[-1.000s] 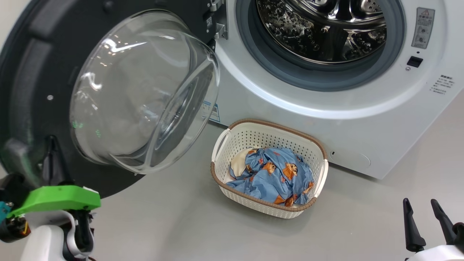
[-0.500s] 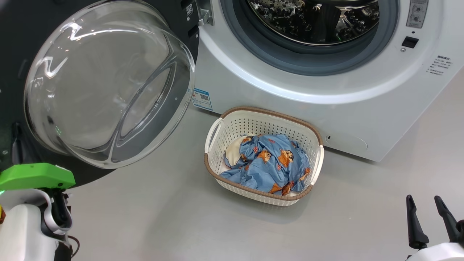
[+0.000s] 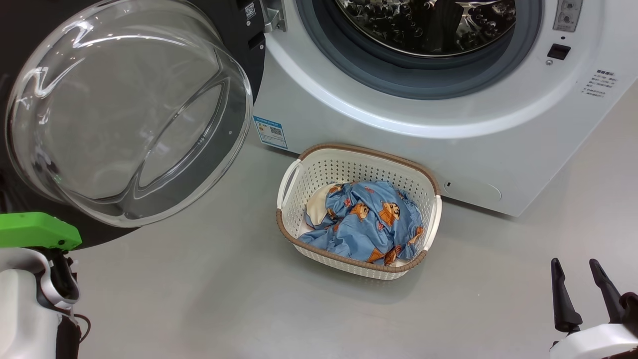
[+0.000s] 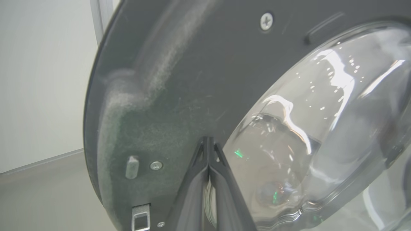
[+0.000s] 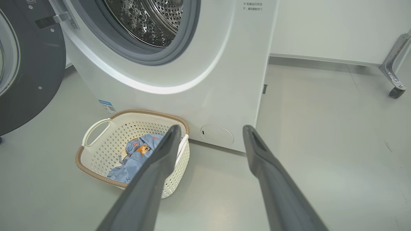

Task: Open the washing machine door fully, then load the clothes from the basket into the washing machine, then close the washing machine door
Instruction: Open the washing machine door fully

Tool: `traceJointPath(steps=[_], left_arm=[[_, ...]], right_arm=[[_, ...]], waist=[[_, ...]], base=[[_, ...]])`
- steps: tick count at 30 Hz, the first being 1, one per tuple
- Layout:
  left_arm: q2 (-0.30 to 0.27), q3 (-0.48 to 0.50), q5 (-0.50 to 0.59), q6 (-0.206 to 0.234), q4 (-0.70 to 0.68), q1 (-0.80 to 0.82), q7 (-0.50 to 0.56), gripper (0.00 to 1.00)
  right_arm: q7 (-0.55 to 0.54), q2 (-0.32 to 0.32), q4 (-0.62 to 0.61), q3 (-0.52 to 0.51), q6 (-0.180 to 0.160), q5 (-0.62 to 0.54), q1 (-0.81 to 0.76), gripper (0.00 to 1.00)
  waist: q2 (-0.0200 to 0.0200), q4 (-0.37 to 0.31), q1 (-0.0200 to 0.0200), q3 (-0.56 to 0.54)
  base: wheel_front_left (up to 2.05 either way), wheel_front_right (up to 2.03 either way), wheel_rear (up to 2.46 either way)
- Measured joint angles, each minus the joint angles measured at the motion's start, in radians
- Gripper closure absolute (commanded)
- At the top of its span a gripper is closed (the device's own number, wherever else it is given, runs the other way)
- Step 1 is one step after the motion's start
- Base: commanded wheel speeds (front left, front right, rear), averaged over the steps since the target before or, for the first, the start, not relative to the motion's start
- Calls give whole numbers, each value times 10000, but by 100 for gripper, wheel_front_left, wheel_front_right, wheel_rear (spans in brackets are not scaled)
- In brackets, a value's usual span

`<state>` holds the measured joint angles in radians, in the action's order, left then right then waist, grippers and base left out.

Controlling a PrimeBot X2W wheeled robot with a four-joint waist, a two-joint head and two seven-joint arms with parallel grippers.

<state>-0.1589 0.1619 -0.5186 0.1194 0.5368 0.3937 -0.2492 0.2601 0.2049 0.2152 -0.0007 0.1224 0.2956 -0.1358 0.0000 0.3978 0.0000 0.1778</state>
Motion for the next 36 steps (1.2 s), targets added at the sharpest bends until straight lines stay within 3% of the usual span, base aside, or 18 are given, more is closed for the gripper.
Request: traceJointPath(steps=[8,13,14,15,17,19,21,23,28,35,36], left_arm=[[-58,58,119,6,291,417,-10,100],[190,63,261,-19,17,578,-29,100],[199,71,268,-44,-58,602,-29,96],[207,69,339,-79,-151,604,-29,89],[224,75,445,-134,-389,602,-29,63],[267,73,541,-230,-623,598,-29,51],[334,38,639,-276,-702,549,-29,14],[424,44,644,-326,-903,430,-29,0],[420,56,738,-539,-1590,99,-31,0],[445,-295,1152,-1206,-2688,-363,-31,0],[525,-462,1152,-1453,-2909,-592,-33,0]], right_arm=[[0,-84,90,-94,0,2,44,0],[0,-146,119,-247,0,29,44,0],[0,-169,121,-245,0,29,45,0],[0,-184,127,-245,0,29,45,0],[0,-205,134,-240,0,29,45,0],[0,-232,159,-215,0,29,46,0],[0,-249,178,-151,0,29,47,0],[0,-282,190,-38,0,29,53,0],[0,-399,194,186,0,27,57,0],[0,-453,203,313,0,27,64,0],[0,-479,201,336,0,25,66,0]], waist=[[0,-77,0,-14],[0,36,0,-132],[0,67,0,-161],[0,100,0,-193],[0,162,0,-261],[0,217,0,-344],[0,258,0,-438],[0,278,0,-542],[0,192,0,-762],[0,-243,0,-966],[0,-414,0,-1023]], base=[[0,0,0],[0,0,0],[0,0,0],[0,0,0],[0,0,0],[0,0,0],[0,0,0],[0,0,0],[0,0,0],[0,0,0],[0,0,0]])
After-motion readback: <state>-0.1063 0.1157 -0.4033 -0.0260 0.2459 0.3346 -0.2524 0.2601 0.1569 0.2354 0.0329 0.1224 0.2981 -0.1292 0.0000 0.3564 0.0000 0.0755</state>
